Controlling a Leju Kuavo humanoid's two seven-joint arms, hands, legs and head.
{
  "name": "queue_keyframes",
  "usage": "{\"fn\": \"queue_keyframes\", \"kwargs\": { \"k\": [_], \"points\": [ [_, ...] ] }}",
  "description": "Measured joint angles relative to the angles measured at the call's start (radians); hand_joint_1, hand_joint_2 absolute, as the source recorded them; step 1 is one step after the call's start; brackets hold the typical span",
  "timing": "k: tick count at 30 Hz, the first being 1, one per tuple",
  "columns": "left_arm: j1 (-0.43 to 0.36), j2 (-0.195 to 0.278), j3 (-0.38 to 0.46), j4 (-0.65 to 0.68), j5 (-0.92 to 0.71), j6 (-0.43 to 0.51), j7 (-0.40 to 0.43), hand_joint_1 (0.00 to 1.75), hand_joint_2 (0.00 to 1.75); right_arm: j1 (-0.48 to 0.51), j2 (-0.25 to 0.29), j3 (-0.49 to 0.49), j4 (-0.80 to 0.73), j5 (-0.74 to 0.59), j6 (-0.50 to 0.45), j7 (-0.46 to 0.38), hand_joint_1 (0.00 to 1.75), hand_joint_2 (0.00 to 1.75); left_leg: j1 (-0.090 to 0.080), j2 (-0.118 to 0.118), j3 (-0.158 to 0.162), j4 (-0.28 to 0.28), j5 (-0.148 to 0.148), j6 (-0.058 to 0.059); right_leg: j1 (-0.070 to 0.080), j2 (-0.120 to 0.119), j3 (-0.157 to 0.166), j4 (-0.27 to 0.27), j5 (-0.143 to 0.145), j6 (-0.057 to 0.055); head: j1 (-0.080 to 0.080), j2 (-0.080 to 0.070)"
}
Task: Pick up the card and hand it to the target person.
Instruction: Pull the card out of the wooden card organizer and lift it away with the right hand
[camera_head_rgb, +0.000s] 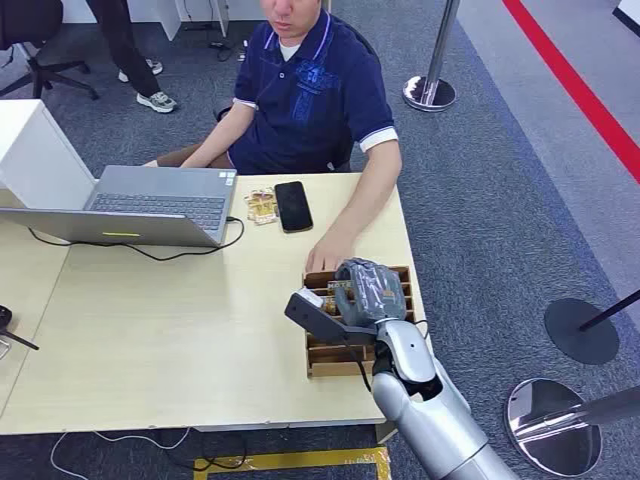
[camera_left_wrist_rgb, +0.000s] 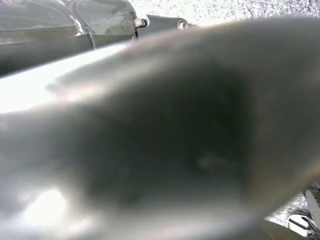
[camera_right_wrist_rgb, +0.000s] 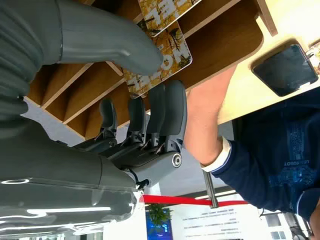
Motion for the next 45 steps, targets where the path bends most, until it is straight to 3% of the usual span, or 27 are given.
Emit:
{"fn": "queue_keyframes", "kwargs": {
  "k": [20,36,45],
  "points": [
    [0.000,0.000,0.000,0.000,0.000,0.000,0.000,0.00,0.00,-0.001,-0.003,0.000,0.008,-0.003,0.006,0.000,1.23,1.75,0.000,0.000,0.000,0.000,0.000,0.000,0.000,0.000,0.000,0.000,0.000,0.000,0.000,0.000],
    [0.000,0.000,0.000,0.000,0.006,0.000,0.001,0.00,0.00,-0.005,-0.002,0.000,0.013,-0.010,0.008,-0.002,1.06,1.75,0.000,0.000,0.000,0.000,0.000,0.000,0.000,0.000,0.000,0.000,0.000,0.000,0.000,0.000],
    [0.000,0.000,0.000,0.000,0.006,0.000,0.001,0.00,0.00,-0.005,-0.002,0.000,0.019,-0.016,0.010,-0.002,1.05,1.75,0.000,0.000,0.000,0.000,0.000,0.000,0.000,0.000,0.000,0.000,0.000,0.000,0.000,0.000]
  ]
}}
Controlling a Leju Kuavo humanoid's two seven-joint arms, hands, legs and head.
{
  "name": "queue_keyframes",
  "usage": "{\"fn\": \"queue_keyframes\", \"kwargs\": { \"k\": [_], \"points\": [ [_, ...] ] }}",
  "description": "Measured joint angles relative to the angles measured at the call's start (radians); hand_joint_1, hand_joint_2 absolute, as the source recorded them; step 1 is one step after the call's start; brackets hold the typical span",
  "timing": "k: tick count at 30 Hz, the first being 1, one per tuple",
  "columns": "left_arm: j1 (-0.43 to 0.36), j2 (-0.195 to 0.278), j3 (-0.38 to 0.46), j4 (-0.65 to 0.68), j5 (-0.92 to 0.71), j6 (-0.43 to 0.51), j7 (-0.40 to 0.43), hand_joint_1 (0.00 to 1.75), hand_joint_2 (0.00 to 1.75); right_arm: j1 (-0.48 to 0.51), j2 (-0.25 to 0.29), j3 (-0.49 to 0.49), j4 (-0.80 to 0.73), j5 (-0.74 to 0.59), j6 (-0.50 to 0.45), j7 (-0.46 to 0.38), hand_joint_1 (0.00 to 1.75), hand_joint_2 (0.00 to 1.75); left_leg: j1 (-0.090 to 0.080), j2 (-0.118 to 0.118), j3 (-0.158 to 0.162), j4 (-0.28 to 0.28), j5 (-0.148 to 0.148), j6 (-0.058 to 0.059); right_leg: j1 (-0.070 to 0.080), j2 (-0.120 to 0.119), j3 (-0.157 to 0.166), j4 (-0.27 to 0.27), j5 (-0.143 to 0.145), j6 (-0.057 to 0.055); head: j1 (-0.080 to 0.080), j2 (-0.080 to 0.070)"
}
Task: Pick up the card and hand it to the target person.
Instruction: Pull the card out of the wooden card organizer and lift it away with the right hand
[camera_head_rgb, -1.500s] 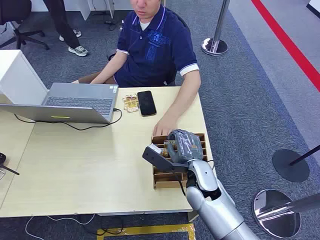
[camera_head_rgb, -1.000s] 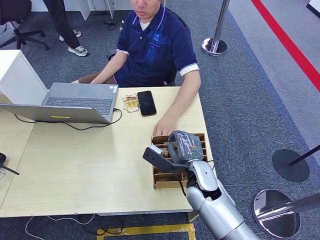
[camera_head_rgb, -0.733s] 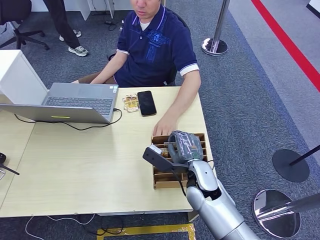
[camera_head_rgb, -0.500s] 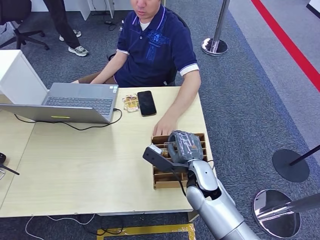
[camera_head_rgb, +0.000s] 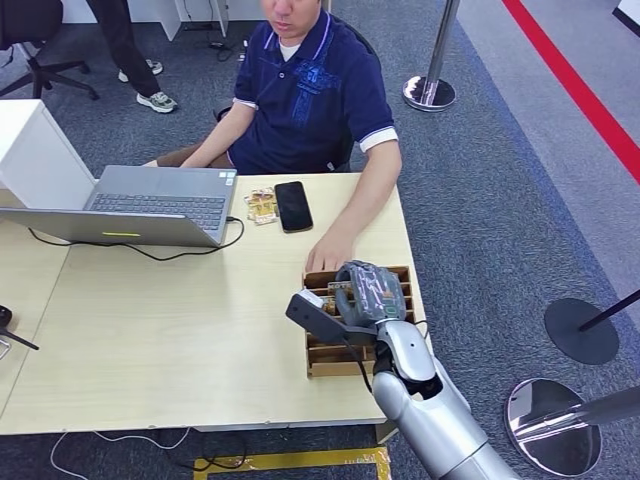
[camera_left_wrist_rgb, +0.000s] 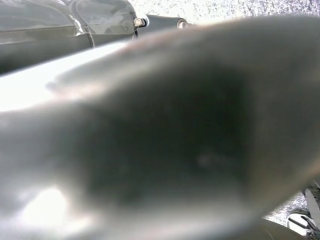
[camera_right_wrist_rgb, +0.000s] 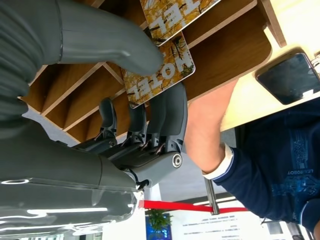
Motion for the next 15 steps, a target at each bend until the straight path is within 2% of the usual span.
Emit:
{"fn": "queue_keyframes", "kwargs": {
  "k": [12,15],
  "points": [
    [0.000,0.000,0.000,0.000,0.000,0.000,0.003,0.00,0.00,0.000,0.000,0.000,0.001,-0.001,0.000,0.000,1.08,1.75,0.000,0.000,0.000,0.000,0.000,0.000,0.000,0.000,0.000,0.000,0.000,0.000,0.000,0.000],
    [0.000,0.000,0.000,0.000,0.000,0.000,0.002,0.00,0.00,0.000,0.000,0.000,0.002,-0.002,0.000,-0.001,1.15,1.75,0.000,0.000,0.000,0.000,0.000,0.000,0.000,0.000,0.000,0.000,0.000,0.000,0.000,0.000]
  ]
}}
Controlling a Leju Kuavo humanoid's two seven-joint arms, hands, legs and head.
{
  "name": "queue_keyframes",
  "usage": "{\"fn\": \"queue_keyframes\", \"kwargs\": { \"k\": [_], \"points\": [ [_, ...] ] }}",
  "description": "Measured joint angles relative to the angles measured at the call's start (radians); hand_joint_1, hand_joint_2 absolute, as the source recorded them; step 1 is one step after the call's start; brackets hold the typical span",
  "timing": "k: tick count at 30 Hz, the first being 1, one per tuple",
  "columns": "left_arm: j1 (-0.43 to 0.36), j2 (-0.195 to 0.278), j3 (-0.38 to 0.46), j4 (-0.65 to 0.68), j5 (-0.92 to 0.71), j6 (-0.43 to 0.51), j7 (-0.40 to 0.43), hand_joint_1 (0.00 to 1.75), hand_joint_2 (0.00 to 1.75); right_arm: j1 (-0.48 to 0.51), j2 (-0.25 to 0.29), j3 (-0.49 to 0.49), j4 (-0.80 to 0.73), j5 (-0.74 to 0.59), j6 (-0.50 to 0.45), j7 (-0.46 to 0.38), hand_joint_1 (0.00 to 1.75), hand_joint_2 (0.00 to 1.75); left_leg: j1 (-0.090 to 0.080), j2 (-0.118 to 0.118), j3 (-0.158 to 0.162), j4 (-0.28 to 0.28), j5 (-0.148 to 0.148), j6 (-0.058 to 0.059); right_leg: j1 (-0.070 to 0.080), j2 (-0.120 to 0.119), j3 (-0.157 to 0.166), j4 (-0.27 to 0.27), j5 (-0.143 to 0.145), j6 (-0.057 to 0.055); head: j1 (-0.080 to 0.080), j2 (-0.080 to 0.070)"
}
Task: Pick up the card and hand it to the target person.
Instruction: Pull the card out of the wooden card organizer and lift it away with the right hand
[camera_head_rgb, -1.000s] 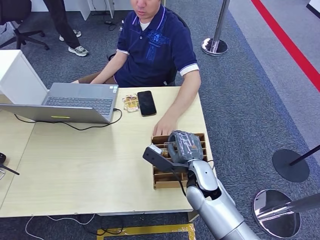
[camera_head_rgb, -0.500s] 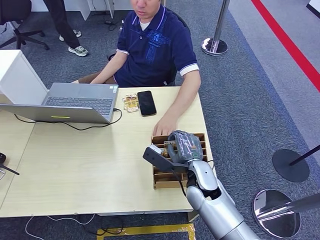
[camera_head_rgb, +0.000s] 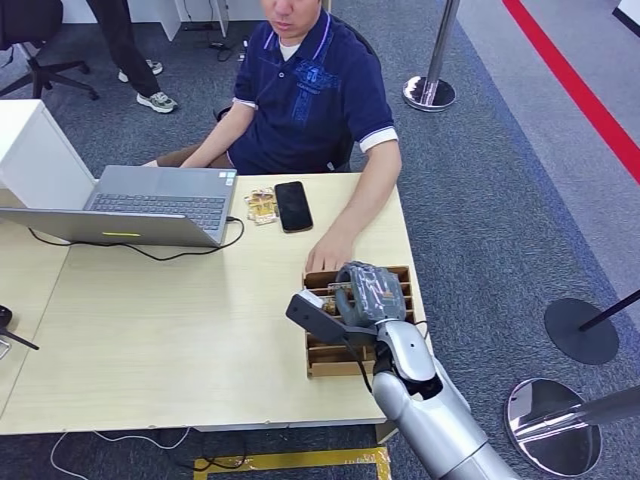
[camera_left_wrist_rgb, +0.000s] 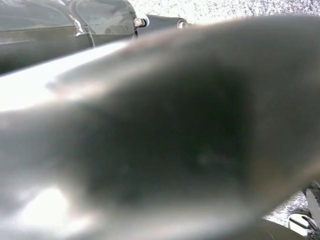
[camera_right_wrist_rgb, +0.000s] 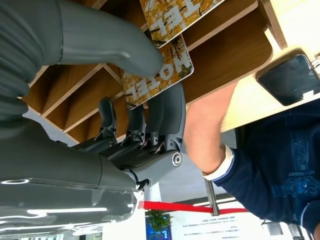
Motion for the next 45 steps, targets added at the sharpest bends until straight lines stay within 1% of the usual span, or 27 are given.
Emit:
{"fn": "queue_keyframes", "kwargs": {
  "k": [5,23,30,36,39,41,45],
  "points": [
    [0.000,0.000,0.000,0.000,0.000,0.000,-0.004,0.00,0.00,0.000,0.000,0.000,0.000,-0.002,0.000,0.000,1.30,1.75,0.000,0.000,0.000,0.000,0.000,0.000,0.000,0.000,0.000,0.000,0.000,0.000,0.000,0.000],
    [0.000,0.003,0.000,0.000,0.000,0.000,-0.005,0.00,0.00,0.000,-0.001,0.000,0.000,-0.002,0.000,0.000,1.28,1.75,0.000,0.000,0.000,0.000,0.000,0.000,0.000,0.000,0.000,0.000,0.000,0.000,0.000,0.000],
    [0.000,0.004,0.000,0.000,0.000,0.000,-0.005,0.00,0.00,0.000,-0.002,0.000,0.000,-0.002,0.000,0.000,1.38,1.75,0.000,0.000,0.000,0.000,0.000,0.000,0.000,0.000,0.000,0.000,0.000,0.000,0.000,0.000],
    [0.000,0.004,0.000,0.000,-0.001,-0.005,-0.007,0.00,0.00,0.000,-0.002,0.000,0.000,-0.002,0.000,0.000,1.39,1.75,0.000,0.000,0.000,0.000,0.000,0.000,0.000,0.000,0.000,0.000,0.000,0.000,0.000,0.000],
    [0.000,0.005,0.000,0.000,0.000,-0.017,-0.028,0.00,0.00,0.000,-0.002,0.000,0.000,-0.007,0.002,-0.004,1.40,1.75,0.000,0.000,0.000,0.000,0.000,0.000,0.000,0.000,0.000,0.000,0.000,0.000,0.000,0.000],
    [0.000,0.006,0.000,0.000,0.000,-0.025,-0.043,0.00,0.00,-0.001,-0.002,-0.001,0.000,-0.027,0.014,-0.018,1.40,1.75,0.000,0.000,0.000,0.000,0.000,0.000,0.000,0.000,0.000,0.000,0.000,0.000,0.000,0.000],
    [0.000,0.007,0.000,0.000,0.000,-0.033,-0.056,0.00,0.00,-0.025,-0.003,-0.001,0.008,-0.076,0.067,-0.050,1.40,1.75,0.000,0.000,0.000,0.000,0.000,0.000,0.000,0.001,0.000,0.000,0.000,0.000,0.000,0.000]
  ]
}}
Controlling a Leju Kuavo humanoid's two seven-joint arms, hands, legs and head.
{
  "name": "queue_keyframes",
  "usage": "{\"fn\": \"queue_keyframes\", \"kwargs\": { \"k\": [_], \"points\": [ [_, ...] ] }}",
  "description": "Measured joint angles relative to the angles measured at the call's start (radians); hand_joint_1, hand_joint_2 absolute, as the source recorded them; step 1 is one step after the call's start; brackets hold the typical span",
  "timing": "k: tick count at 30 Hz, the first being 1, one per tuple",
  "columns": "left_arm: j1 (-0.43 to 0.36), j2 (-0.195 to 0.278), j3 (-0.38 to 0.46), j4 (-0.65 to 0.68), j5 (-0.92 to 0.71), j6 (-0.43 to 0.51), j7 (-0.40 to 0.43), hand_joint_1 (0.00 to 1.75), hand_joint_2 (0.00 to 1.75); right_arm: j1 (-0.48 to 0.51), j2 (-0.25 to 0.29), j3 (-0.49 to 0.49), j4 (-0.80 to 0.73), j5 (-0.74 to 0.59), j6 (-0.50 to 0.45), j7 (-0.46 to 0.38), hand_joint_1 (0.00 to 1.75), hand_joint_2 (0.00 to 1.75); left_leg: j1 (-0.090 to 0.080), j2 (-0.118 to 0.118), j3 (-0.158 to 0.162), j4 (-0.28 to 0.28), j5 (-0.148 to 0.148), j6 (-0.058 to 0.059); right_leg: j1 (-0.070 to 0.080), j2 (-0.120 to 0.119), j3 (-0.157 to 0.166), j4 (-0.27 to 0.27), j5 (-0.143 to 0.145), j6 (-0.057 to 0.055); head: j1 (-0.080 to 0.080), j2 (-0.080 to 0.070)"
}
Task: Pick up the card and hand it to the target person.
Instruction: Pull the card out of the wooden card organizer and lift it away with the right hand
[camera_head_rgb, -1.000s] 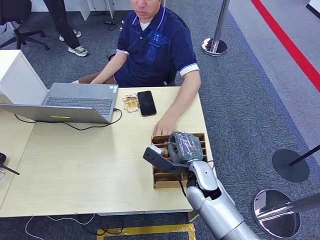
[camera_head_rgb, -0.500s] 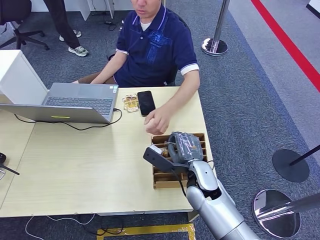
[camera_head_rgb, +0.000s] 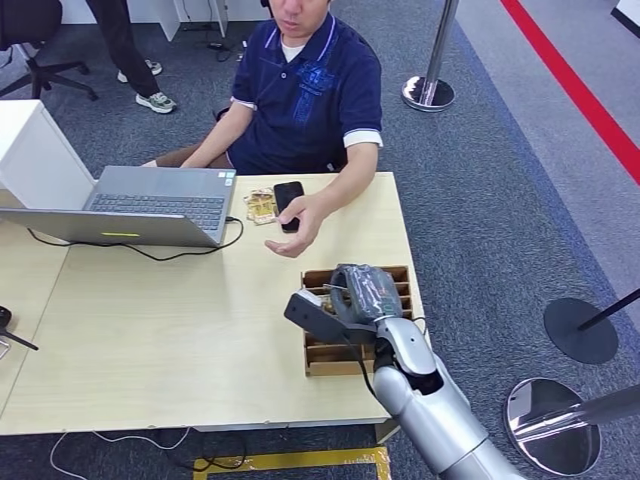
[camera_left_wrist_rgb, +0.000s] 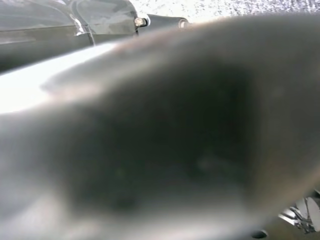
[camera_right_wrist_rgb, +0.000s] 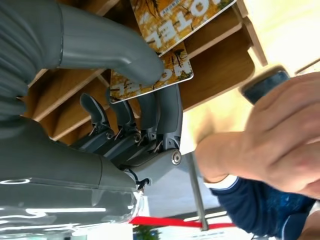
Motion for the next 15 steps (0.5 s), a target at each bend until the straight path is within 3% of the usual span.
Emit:
{"fn": "queue_keyframes", "kwargs": {
  "k": [15],
  "points": [
    [0.000,0.001,0.000,0.000,-0.001,-0.006,0.000,0.00,0.00,-0.117,-0.018,0.004,0.027,-0.098,0.132,0.038,1.40,1.75,0.000,0.000,-0.001,0.000,0.000,0.000,0.000,0.000,0.000,0.000,0.000,0.000,0.000,0.000]
  ]
}}
